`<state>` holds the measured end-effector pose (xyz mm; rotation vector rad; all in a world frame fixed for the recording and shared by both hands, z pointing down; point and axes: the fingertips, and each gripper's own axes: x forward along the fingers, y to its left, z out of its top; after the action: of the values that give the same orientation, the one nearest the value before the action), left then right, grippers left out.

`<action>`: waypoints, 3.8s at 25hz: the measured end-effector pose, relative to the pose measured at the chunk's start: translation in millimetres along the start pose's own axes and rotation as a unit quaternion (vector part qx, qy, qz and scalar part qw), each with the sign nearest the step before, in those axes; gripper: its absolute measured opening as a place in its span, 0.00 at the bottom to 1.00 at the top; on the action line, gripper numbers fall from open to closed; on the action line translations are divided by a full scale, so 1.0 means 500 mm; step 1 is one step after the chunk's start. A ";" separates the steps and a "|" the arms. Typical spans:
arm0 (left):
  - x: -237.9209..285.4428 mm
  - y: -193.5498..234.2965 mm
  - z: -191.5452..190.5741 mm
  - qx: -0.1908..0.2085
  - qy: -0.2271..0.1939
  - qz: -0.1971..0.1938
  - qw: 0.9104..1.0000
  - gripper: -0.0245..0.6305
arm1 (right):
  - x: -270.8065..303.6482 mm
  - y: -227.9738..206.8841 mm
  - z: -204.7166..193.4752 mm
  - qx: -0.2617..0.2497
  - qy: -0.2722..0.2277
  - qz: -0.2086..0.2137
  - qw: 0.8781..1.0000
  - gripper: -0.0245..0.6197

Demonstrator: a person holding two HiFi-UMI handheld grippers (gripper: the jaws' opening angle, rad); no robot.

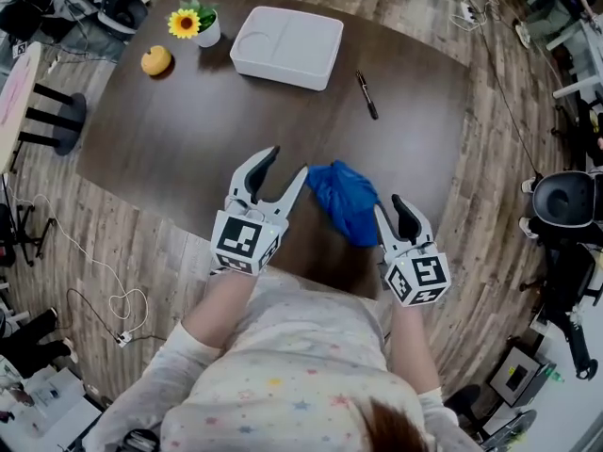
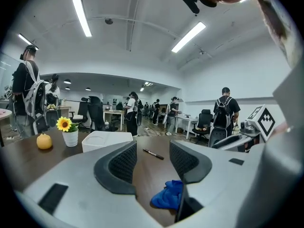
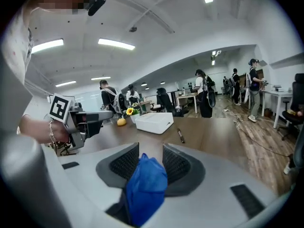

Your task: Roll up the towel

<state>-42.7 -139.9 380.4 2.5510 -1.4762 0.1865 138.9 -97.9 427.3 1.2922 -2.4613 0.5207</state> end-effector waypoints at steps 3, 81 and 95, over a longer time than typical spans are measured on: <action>-0.002 -0.005 -0.030 -0.006 0.015 -0.005 1.000 0.33 | 0.033 0.020 -0.067 0.015 0.038 0.035 0.999 0.24; 0.071 -0.162 0.092 0.116 -0.005 -0.298 0.948 0.07 | 0.068 -0.003 -0.191 0.004 0.153 0.046 0.987 0.06; 0.049 -0.247 0.056 0.150 0.062 -0.346 0.924 0.07 | 0.036 0.086 0.031 -0.035 -0.004 0.145 0.989 0.35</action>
<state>76.9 -106.7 345.6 3.0501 -0.4602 0.4796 91.8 -95.0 414.1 0.9167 -2.6639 0.4938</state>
